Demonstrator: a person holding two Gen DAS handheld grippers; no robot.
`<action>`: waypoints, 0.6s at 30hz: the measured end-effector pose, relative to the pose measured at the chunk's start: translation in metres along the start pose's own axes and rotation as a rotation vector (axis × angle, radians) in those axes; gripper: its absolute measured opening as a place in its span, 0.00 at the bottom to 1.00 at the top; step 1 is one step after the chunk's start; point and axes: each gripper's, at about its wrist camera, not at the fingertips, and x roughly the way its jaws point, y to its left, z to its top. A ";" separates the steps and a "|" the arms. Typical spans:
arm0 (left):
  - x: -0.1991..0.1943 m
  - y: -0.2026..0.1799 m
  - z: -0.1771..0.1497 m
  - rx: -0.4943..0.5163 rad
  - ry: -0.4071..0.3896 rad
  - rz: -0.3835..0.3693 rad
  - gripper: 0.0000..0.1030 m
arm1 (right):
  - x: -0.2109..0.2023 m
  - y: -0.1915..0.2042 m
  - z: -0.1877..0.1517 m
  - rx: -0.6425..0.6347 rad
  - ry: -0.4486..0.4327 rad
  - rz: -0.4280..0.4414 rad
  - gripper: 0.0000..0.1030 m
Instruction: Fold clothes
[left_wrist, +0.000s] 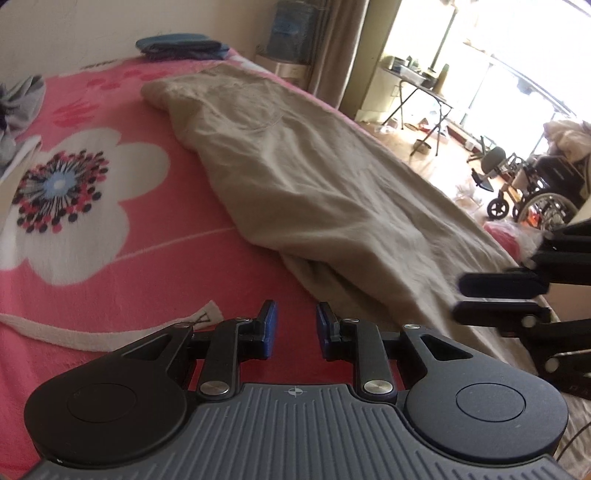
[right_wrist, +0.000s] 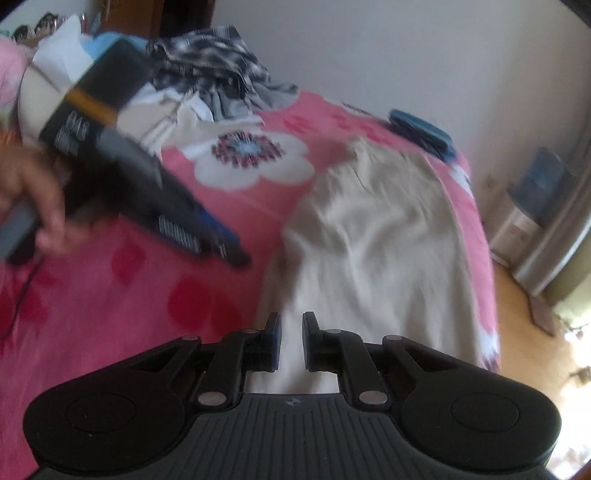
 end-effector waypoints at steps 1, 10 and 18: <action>0.001 0.002 0.000 -0.007 -0.001 -0.004 0.22 | 0.006 0.004 0.003 -0.012 -0.009 0.004 0.13; 0.009 0.011 0.001 -0.024 -0.010 -0.067 0.22 | 0.063 0.050 0.007 -0.310 0.031 -0.162 0.17; 0.012 0.016 -0.004 -0.024 -0.005 -0.091 0.22 | 0.073 0.043 0.005 -0.245 0.033 -0.137 0.21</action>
